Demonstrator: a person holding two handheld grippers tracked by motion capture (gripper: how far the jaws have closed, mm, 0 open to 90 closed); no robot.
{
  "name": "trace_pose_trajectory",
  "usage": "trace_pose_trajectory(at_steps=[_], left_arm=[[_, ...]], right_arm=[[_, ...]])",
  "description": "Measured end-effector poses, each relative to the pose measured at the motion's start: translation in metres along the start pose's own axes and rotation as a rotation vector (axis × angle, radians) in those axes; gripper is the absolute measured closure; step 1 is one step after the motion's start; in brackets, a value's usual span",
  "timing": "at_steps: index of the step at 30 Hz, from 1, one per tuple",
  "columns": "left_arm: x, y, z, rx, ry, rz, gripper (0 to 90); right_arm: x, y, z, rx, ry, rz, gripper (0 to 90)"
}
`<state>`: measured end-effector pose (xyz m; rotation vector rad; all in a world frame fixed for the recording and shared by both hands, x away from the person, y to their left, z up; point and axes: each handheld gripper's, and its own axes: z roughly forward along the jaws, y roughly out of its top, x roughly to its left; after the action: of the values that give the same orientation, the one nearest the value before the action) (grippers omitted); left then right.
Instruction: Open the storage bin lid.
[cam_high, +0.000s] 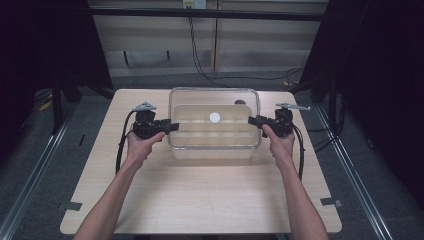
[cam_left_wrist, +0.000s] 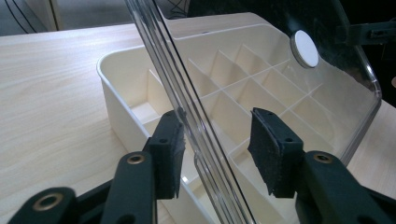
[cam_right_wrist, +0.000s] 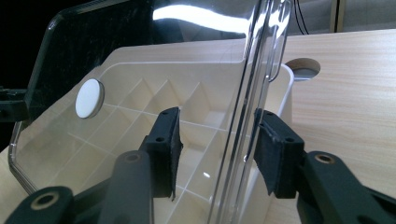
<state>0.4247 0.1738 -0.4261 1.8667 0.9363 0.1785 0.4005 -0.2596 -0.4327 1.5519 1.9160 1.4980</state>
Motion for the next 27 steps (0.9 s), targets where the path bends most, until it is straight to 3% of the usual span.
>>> trace_pose_trajectory(at_steps=[6,11,19,27], left_arm=[[-0.002,0.002,-0.007,-0.005,-0.003,0.007,60.3],[-0.004,0.003,-0.010,-0.013,0.004,0.019,62.6],[-0.005,-0.001,-0.018,-0.054,-0.027,0.010,66.7],[-0.007,0.000,-0.022,-0.048,-0.021,0.024,68.3]], right_arm=[[0.005,0.002,-0.006,-0.013,-0.010,0.004,57.4],[0.004,0.003,-0.013,-0.030,0.015,0.007,61.3],[0.005,0.005,-0.016,-0.033,0.027,0.005,62.3],[0.006,0.005,-0.021,-0.048,0.048,0.007,65.0]])
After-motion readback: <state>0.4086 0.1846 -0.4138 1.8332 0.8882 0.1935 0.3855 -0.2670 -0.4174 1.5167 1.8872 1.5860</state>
